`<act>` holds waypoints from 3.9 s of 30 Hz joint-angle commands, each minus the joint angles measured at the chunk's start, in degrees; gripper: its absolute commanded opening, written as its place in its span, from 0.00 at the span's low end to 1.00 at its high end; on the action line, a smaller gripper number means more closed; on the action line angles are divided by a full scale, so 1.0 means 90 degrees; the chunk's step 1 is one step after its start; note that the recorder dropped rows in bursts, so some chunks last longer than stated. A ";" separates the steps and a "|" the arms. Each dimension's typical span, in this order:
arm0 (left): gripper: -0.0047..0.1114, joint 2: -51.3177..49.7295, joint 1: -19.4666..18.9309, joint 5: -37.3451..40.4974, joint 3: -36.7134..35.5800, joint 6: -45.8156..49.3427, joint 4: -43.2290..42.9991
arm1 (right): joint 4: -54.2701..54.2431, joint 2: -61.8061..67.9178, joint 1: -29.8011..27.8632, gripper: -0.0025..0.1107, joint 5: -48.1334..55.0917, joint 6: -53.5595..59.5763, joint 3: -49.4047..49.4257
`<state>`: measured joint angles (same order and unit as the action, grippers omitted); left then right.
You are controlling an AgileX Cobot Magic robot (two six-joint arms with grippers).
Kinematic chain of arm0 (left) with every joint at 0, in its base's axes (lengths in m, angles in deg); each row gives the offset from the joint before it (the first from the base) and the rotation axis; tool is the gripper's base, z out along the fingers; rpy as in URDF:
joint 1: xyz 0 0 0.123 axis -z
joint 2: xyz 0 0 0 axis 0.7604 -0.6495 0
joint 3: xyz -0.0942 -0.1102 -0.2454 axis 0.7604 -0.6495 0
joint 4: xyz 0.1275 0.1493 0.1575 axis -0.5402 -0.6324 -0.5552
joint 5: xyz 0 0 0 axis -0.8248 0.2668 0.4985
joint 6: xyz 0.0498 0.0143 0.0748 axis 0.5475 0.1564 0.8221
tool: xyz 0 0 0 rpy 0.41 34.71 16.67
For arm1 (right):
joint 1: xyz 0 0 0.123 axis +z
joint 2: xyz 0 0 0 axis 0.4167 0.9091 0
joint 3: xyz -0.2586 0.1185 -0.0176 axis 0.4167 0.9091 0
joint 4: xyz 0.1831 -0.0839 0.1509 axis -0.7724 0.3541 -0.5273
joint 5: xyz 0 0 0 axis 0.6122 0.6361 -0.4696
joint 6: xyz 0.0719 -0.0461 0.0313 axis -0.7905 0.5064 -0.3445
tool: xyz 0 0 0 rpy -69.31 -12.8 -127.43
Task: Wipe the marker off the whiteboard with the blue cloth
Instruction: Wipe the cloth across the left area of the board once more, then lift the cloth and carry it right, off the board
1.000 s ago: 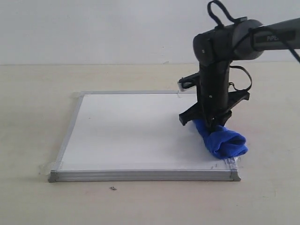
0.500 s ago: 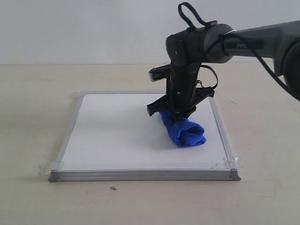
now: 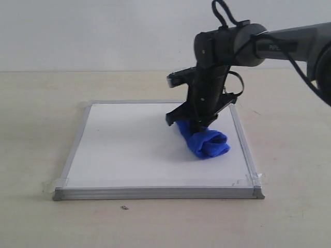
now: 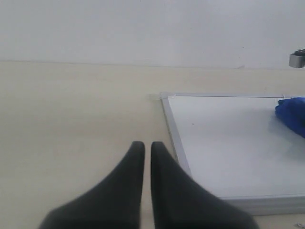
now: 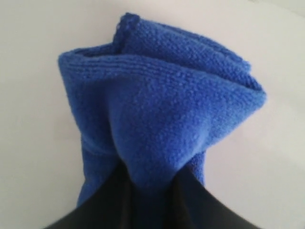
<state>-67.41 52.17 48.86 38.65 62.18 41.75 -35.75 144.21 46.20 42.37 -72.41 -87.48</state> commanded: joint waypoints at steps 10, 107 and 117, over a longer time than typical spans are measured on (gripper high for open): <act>0.08 0.0022 -0.0018 -0.0047 -0.0019 0.0010 -0.0008 | -0.1220 0.0472 0.1787 0.02 -0.1208 0.0306 -0.1480; 0.08 0.0022 -0.0018 -0.0047 -0.0019 0.0010 -0.0008 | -0.0083 -0.2194 -0.2196 0.02 -0.1913 -0.0595 0.3743; 0.08 0.0022 -0.0018 -0.0047 -0.0019 0.0010 -0.0008 | -0.0083 -0.2194 -0.2196 0.02 -0.2455 -0.0570 0.3743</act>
<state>-67.41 52.17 48.86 38.65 62.18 41.75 -36.46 124.74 26.81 22.22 -78.16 -54.01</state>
